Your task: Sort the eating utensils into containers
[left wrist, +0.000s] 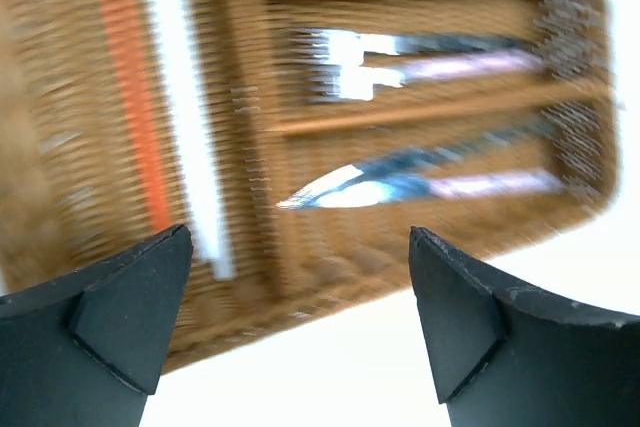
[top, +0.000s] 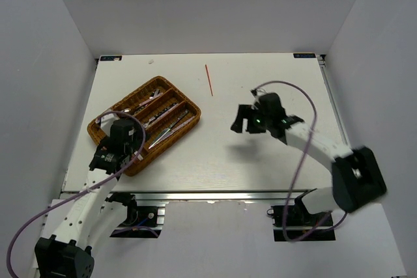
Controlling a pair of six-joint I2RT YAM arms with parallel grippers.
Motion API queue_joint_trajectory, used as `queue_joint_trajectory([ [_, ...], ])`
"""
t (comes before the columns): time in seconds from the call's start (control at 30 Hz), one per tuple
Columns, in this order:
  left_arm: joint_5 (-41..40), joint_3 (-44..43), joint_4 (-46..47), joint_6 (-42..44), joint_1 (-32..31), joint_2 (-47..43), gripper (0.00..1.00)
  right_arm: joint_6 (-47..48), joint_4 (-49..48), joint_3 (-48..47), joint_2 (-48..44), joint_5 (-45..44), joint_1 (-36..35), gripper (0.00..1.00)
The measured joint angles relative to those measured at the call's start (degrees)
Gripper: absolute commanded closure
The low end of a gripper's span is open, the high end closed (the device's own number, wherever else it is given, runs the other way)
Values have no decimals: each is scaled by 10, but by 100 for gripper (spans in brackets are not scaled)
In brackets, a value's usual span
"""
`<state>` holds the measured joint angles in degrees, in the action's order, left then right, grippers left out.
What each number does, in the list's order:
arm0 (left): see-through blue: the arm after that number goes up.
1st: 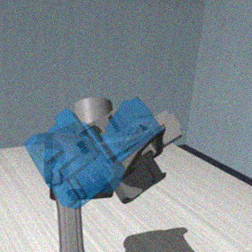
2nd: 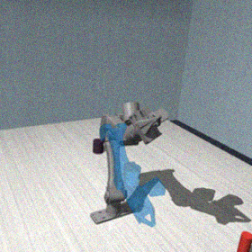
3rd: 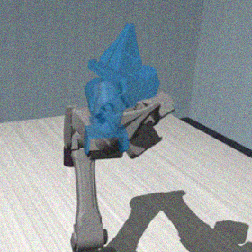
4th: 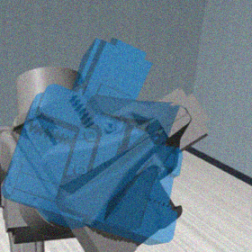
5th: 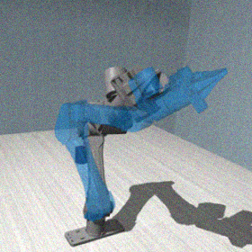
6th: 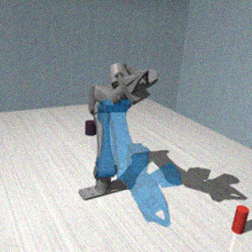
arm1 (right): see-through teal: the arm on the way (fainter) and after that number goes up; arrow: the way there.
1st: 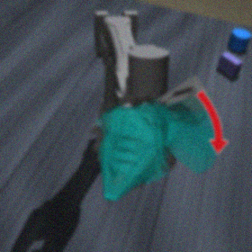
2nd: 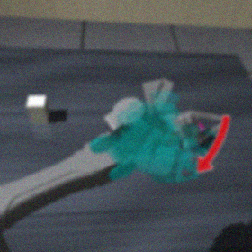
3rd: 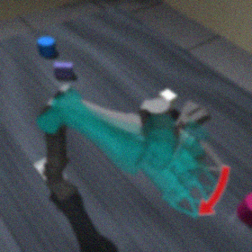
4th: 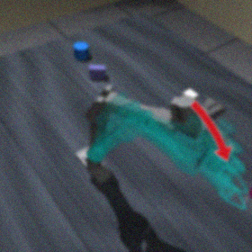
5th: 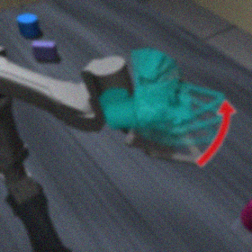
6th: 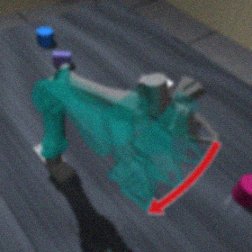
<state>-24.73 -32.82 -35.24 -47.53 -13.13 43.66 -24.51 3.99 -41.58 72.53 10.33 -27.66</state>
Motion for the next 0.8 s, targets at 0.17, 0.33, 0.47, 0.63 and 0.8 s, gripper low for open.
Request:
queue_joint_trajectory([
  [0.17, 120, -57, 30, 111, 0, 0, 2, 6, 37, -275, 279, -87, -49, 23],
  [0.33, 165, -103, 52, 217, -1, -28, 2, 12, 95, -575, 521, -170, -70, 40],
  [0.47, 191, -86, 76, 251, -1, -83, 2, 38, 134, -790, 688, -231, -72, 55],
  [0.63, 217, -77, 90, 270, -2, -102, 2, 64, 138, -854, 743, -250, -69, 66],
  [0.8, 232, -72, 100, 278, -6, -99, 2, 73, 134, -894, 767, -250, -68, 67],
])
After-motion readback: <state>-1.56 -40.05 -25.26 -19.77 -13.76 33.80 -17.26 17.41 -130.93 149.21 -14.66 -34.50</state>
